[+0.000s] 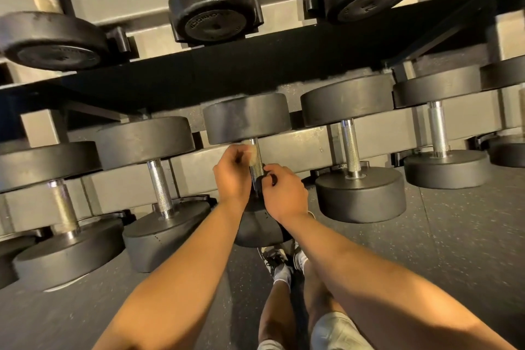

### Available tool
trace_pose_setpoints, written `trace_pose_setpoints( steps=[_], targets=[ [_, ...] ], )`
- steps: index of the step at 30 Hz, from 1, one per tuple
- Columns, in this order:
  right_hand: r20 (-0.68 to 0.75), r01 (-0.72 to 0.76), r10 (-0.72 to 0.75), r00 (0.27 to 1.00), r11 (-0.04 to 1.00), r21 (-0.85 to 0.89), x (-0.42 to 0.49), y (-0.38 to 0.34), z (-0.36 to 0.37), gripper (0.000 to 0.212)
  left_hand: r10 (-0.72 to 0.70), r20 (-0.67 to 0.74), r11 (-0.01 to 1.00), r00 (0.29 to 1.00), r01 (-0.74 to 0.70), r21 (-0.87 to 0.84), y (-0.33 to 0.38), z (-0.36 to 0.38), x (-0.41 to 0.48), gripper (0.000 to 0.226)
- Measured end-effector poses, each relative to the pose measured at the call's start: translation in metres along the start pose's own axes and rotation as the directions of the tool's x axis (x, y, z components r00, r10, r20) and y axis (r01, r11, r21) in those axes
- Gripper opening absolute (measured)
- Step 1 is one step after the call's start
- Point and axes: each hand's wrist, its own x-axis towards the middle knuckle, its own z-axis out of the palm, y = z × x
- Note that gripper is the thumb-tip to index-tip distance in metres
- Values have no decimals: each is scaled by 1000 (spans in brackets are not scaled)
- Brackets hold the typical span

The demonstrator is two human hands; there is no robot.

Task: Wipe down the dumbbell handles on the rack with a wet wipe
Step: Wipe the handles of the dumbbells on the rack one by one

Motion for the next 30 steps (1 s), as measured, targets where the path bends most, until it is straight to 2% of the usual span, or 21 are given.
trace_pose_setpoints(
  steps=[3,5,7,10,12,14,16,19,22,25,28,30],
  targets=[
    [-6,0,0,1000,1000,23,0,-1,0,33,34,16,999,999,-33,-43,5,1,2,13],
    [-3,-6,6,1000,1000,28,-1,0,-1,32,52,79,997,995,-48,-57,-4,-3,-5,15],
    [-12,-4,4,1000,999,41,-1,-1,0,31,46,149,997,988,-54,53,-14,-9,-12,21],
    [-27,-5,6,1000,998,60,-3,-1,1,31,48,173,994,984,-64,88,-14,-13,-14,21],
    [-38,-5,8,999,997,76,-3,0,1,31,33,123,999,992,-30,-25,-3,-11,-9,16],
    [-47,5,-1,999,996,86,-2,1,1,32,-77,80,981,994,90,-171,5,-3,1,13],
    [-49,14,-10,999,997,80,-2,3,1,32,-120,71,972,990,131,-195,7,1,3,12],
    [-50,27,-23,998,997,73,-2,3,1,32,-89,103,967,991,111,-229,-7,0,-6,14],
    [-65,42,-38,997,997,66,-1,2,1,32,-88,160,993,983,100,-69,-19,-7,-15,17],
    [-58,30,-25,998,996,89,-2,3,0,33,-145,216,989,965,150,-5,-17,-10,-21,34],
    [-34,25,-21,999,992,125,-3,4,-3,33,-210,264,956,941,141,258,-11,-14,-32,18],
    [-12,25,-24,1000,988,153,-5,7,-5,31,-263,275,925,925,161,345,-9,-15,-35,14]
  ],
)
